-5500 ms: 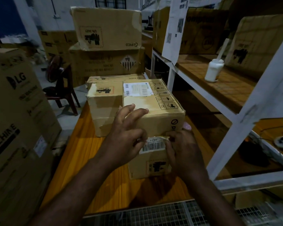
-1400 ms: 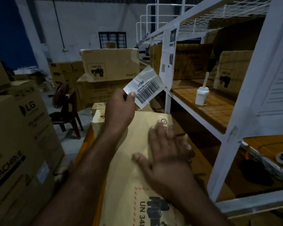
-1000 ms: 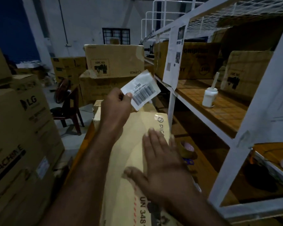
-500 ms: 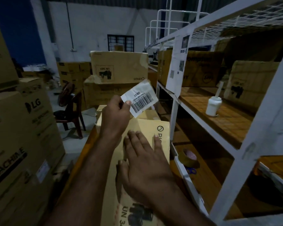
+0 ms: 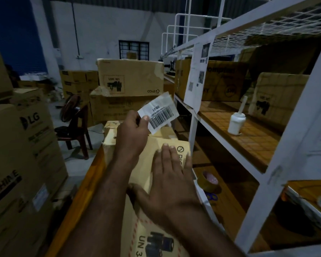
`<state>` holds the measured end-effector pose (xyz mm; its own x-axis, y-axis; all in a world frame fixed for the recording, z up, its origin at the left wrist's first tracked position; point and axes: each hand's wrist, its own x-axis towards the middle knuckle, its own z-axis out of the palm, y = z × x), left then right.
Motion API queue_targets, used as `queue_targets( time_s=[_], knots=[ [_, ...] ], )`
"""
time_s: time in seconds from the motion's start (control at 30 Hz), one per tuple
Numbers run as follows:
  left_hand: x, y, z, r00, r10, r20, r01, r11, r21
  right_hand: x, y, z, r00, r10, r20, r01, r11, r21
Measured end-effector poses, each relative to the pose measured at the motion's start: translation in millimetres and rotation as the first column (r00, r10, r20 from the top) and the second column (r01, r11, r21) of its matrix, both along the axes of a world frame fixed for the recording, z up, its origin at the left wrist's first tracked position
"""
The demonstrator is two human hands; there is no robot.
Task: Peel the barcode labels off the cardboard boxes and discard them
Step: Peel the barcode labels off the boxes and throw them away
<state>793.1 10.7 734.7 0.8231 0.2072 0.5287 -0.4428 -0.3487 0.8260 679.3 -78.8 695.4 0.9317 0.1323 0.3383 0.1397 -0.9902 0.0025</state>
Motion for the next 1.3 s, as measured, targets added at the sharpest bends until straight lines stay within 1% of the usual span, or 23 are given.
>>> queue_targets(
  time_s=[0.07, 0.1, 0.17, 0.23, 0.27, 0.33, 0.4, 0.5, 0.57, 0.6, 0.67, 0.77, 0.87, 0.93, 1.0, 1.07, 1.13, 1.2, 1.27, 1.3],
  knots=[
    [-4, 5, 0, 0.999, 0.041, 0.003, -0.042, 0.997, 0.059, 9, 6, 9, 0.998, 0.058, 0.027, -0.056, 0.997, -0.044],
    [-5, 9, -1, 0.997, 0.081, 0.007, -0.082, 0.992, 0.095, 10, 10, 10, 0.995, 0.1, 0.009, -0.099, 0.993, -0.057],
    [-6, 17, -2, 0.989, 0.145, 0.039, -0.149, 0.979, 0.139, 6, 18, 8, 0.973, 0.23, 0.0, -0.23, 0.971, -0.058],
    [-7, 21, -3, 0.981, 0.182, 0.064, -0.19, 0.969, 0.157, -7, 20, -4, 0.939, 0.343, -0.003, -0.342, 0.937, -0.071],
    [-6, 22, -4, 0.98, 0.192, 0.059, -0.198, 0.969, 0.145, -15, 16, -12, 0.931, 0.364, -0.012, -0.363, 0.929, -0.075],
    [-4, 24, -4, 0.98, 0.197, 0.025, -0.199, 0.976, 0.086, -29, 3, -29, 0.938, 0.347, -0.016, -0.347, 0.937, -0.038],
    [-1, 28, -5, 0.985, 0.173, -0.005, -0.173, 0.985, 0.027, -36, -11, -37, 0.954, 0.299, 0.019, -0.299, 0.954, 0.012],
    [-4, 28, -2, 0.993, 0.12, -0.013, -0.121, 0.992, -0.035, -29, -12, -19, 0.984, 0.175, 0.032, -0.175, 0.984, 0.021],
    [-12, 24, 0, 0.995, 0.096, 0.013, -0.096, 0.994, -0.043, -15, -4, -3, 0.996, 0.077, 0.036, -0.078, 0.997, 0.003],
    [-17, 24, 1, 0.994, 0.101, 0.031, -0.1, 0.994, -0.035, -7, 0, 4, 0.998, 0.055, 0.043, -0.055, 0.998, 0.005],
    [-26, 29, 2, 0.99, 0.128, 0.066, -0.127, 0.992, -0.018, 5, 10, 15, 0.996, 0.066, 0.066, -0.064, 0.998, -0.021],
    [-30, 43, -2, 0.988, 0.12, 0.099, -0.114, 0.992, -0.062, 3, 26, 20, 0.983, 0.183, 0.036, -0.18, 0.981, -0.072],
    [-26, 49, -4, 0.985, 0.129, 0.115, -0.123, 0.991, -0.057, -21, 27, 2, 0.925, 0.376, -0.045, -0.379, 0.923, -0.069],
    [-23, 49, -4, 0.982, 0.156, 0.11, -0.152, 0.987, -0.05, -41, 16, -17, 0.893, 0.436, -0.109, -0.445, 0.892, -0.08],
    [-21, 49, -4, 0.977, 0.183, 0.106, -0.179, 0.983, -0.053, -53, -4, -26, 0.913, 0.363, -0.184, -0.382, 0.921, -0.079],
    [-23, 47, -3, 0.976, 0.198, 0.095, -0.194, 0.98, -0.048, -57, -17, -25, 0.946, 0.298, -0.13, -0.309, 0.948, -0.078],
    [-26, 42, 0, 0.976, 0.201, 0.085, -0.195, 0.978, -0.07, -53, -19, -15, 0.964, 0.245, -0.099, -0.247, 0.969, -0.004],
    [-30, 37, 2, 0.976, 0.196, 0.091, -0.189, 0.978, -0.085, -39, -12, -7, 0.986, 0.163, -0.037, -0.163, 0.987, -0.003],
    [-31, 38, 2, 0.976, 0.191, 0.105, -0.179, 0.977, -0.114, -21, -2, -4, 0.99, 0.141, 0.024, -0.141, 0.99, -0.024],
    [-31, 40, 2, 0.975, 0.192, 0.108, -0.176, 0.974, -0.141, -15, 4, 0, 0.989, 0.147, 0.029, -0.147, 0.989, -0.021]
  ],
)
